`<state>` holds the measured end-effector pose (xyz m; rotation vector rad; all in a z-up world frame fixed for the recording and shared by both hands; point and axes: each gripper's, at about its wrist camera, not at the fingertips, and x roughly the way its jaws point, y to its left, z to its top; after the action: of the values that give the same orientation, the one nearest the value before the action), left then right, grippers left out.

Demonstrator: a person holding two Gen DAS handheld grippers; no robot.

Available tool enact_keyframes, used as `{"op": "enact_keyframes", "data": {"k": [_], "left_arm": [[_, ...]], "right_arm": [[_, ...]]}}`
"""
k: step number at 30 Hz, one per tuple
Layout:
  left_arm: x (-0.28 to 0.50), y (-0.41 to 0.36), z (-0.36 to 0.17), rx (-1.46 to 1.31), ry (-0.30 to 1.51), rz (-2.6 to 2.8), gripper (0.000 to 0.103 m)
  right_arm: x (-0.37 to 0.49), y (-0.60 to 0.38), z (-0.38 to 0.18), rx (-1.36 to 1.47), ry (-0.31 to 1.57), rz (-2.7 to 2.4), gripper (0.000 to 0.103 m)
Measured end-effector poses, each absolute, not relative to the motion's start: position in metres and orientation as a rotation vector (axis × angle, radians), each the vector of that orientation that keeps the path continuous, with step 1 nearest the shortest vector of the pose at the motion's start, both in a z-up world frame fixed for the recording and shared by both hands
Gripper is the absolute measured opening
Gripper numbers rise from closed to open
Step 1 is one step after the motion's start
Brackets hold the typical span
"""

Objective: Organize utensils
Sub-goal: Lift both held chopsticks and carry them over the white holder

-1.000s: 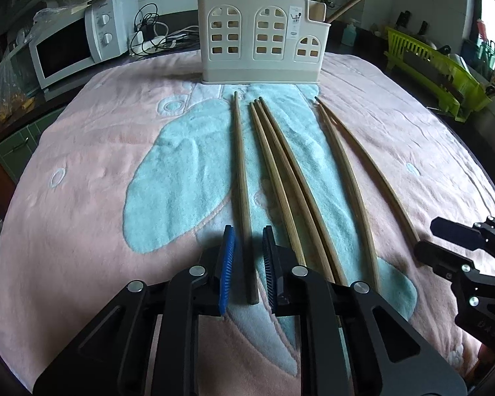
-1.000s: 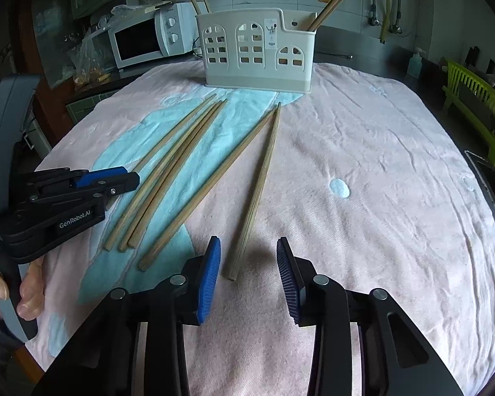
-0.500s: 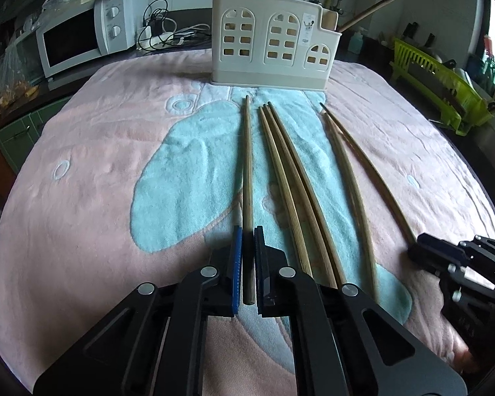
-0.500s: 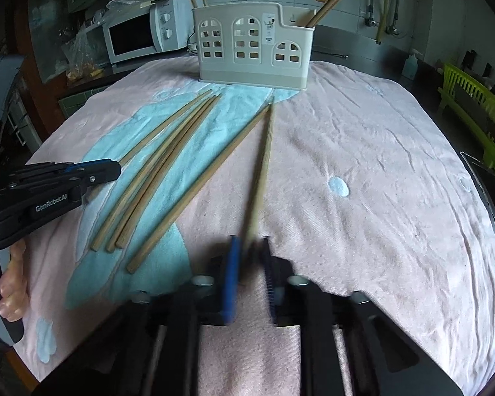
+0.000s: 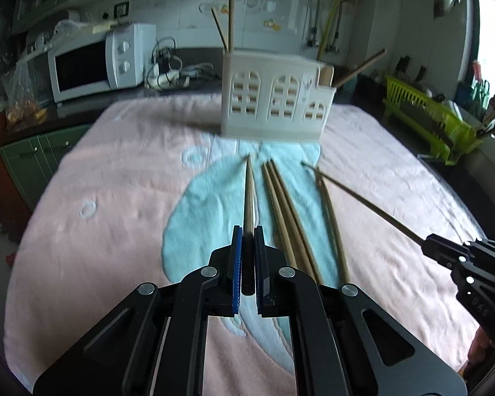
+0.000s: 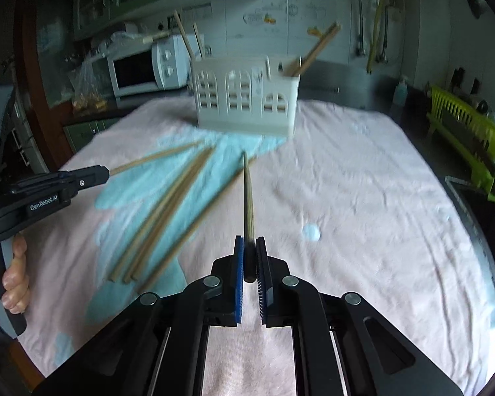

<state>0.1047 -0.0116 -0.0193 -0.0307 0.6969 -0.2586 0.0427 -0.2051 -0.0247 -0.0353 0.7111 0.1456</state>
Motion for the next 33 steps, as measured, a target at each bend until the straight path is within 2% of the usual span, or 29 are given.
{"op": "enact_keyframes", "data": {"k": [12,27,33], "left_arm": [[0.114,-0.007,0.019,-0.045,0.575,-0.257,0.005],[0.146,0.000,0.061,-0.092,0.533,-0.259,0.005],[0.154,0.001,0.074,-0.087,0.519,-0.252,0.005]], "right_arm": [[0.073,-0.210,0.036,-0.036,0.549,0.199,0.007],[0.119,-0.212,0.046,-0.019,0.531,0.243,0.007],[0.125,-0.213,0.072,-0.016,0.490,0.267,0.006]]}}
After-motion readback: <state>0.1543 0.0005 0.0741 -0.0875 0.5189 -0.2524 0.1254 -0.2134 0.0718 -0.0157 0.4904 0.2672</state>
